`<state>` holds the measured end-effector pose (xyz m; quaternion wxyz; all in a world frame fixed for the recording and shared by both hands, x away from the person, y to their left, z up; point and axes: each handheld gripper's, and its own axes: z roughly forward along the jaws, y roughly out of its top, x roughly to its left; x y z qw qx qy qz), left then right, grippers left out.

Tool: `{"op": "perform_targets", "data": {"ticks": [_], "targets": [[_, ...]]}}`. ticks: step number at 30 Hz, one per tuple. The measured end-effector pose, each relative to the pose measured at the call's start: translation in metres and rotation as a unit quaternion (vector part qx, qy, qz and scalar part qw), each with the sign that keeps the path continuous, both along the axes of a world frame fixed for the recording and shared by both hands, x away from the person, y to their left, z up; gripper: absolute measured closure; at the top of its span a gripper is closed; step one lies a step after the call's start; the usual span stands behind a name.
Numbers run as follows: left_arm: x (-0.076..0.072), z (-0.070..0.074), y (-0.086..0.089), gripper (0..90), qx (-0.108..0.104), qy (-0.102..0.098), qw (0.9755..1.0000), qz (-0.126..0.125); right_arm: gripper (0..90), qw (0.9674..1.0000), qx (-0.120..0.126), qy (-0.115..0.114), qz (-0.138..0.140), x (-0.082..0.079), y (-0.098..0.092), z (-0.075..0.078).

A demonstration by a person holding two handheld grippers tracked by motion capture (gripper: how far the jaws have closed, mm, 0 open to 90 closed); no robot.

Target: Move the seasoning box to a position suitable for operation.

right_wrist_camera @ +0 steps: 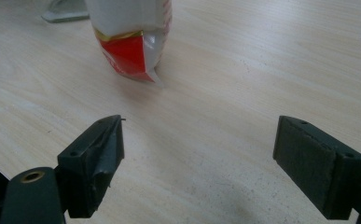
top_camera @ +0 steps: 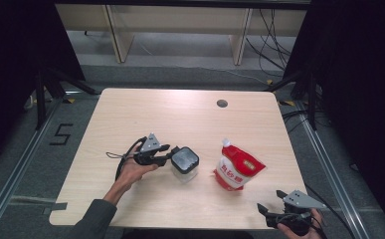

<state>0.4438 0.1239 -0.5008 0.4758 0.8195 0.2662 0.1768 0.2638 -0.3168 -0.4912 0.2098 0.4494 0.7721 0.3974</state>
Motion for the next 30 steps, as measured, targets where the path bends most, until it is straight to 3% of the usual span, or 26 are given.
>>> {"op": "perform_targets", "data": {"ticks": [2,5,8,9,13,14,15,18,24,25,26,27,30], "targets": [[0.001,0.000,-0.002,68.2,0.006,-0.001,0.9999,-0.009,17.2,1.0000,-0.003,-0.003,0.002,0.001,-0.001,0.000],[0.000,-0.002,-0.005,78.6,-0.002,0.001,0.9998,-0.020,17.2,1.0000,0.004,0.005,-0.006,-0.001,0.000,0.001],[-0.003,-0.001,-0.003,83.0,0.015,-0.010,0.9997,-0.019,17.2,1.0000,0.000,-0.003,0.000,0.001,-0.001,0.001],[-0.004,-0.001,-0.003,83.3,0.010,-0.009,0.9998,-0.017,17.2,1.0000,-0.001,-0.004,0.001,0.001,-0.002,0.001],[-0.011,0.000,0.001,83.6,0.029,-0.018,0.9994,-0.008,17.2,0.9999,0.007,0.006,-0.010,-0.001,0.000,0.002],[-0.013,0.000,0.001,83.5,0.023,-0.016,0.9996,-0.001,17.2,1.0000,0.004,0.001,-0.006,0.000,-0.001,0.002],[-0.014,0.001,0.003,83.4,0.033,-0.017,0.9993,0.000,17.2,1.0000,0.003,-0.001,-0.003,0.000,-0.002,0.001],[-0.023,0.002,0.005,82.7,0.029,-0.008,0.9994,0.017,17.2,0.9999,-0.005,-0.011,-0.001,0.000,-0.002,0.002],[-0.044,0.007,0.016,80.1,0.056,0.004,0.9978,0.036,17.2,1.0000,0.000,-0.006,0.002,0.001,-0.002,0.002],[-0.048,0.006,0.016,79.7,0.049,0.007,0.9979,0.041,17.3,1.0000,-0.001,-0.006,0.002,0.001,-0.002,0.002],[-0.049,0.006,0.018,79.5,0.047,-0.005,0.9981,0.039,17.3,1.0000,0.001,-0.006,0.000,0.000,-0.002,0.002],[-0.052,0.006,0.019,79.2,0.042,0.004,0.9984,0.039,17.2,0.9999,-0.007,-0.012,0.000,0.000,-0.002,0.002],[-0.053,0.006,0.019,79.1,0.042,0.010,0.9984,0.035,17.3,0.9999,0.006,0.004,-0.008,-0.001,0.000,0.002]]}}
